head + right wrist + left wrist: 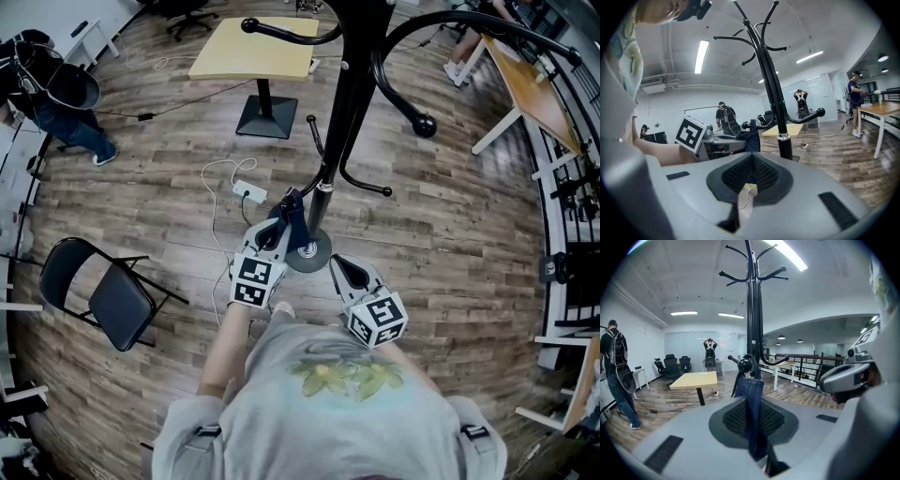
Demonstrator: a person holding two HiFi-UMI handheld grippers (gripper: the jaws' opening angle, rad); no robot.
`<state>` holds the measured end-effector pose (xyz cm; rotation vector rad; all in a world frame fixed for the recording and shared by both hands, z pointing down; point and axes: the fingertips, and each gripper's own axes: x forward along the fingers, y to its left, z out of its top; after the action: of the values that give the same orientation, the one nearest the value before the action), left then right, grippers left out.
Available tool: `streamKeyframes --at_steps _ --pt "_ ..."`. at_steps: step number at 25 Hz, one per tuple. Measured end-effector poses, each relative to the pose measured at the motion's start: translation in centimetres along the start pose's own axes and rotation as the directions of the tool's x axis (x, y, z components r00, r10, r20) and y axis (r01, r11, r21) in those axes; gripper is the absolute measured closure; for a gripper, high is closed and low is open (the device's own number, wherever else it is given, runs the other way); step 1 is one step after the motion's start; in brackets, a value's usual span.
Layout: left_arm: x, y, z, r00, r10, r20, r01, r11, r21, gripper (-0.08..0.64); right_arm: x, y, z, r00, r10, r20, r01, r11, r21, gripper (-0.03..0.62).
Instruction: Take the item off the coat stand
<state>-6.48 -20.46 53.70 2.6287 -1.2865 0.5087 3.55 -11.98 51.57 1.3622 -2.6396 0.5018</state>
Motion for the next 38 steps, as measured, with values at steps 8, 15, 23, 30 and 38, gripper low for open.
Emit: streamKeyframes --at_steps 8,15,23,30,38 --pt "-1.2 0.1 0.2 1.0 0.023 0.021 -0.023 1.0 -0.005 0.517 -0.2 0.7 -0.4 1.0 0.021 0.0 -0.021 1.0 -0.003 0.586" --pt "-2.1 -0.1 -0.1 0.999 0.041 0.024 -0.041 0.999 -0.006 0.517 -0.8 1.2 -0.7 0.999 0.033 0.003 -0.033 0.999 -0.008 0.586" --pt "-2.9 0.3 0.1 0.997 0.068 0.027 -0.067 0.997 -0.029 0.517 -1.0 1.5 -0.6 0.999 0.051 0.001 -0.051 0.999 -0.016 0.586" --pt "-3.7 0.4 0.0 0.996 0.091 0.026 -0.089 0.995 -0.038 0.517 -0.5 2.0 -0.6 0.997 0.079 -0.004 -0.079 0.997 -0.017 0.586" --pt "-5.4 0.1 0.1 0.991 0.125 0.04 -0.122 0.991 -0.052 0.517 -0.8 2.6 -1.0 0.994 0.111 -0.015 -0.111 0.993 -0.028 0.586"
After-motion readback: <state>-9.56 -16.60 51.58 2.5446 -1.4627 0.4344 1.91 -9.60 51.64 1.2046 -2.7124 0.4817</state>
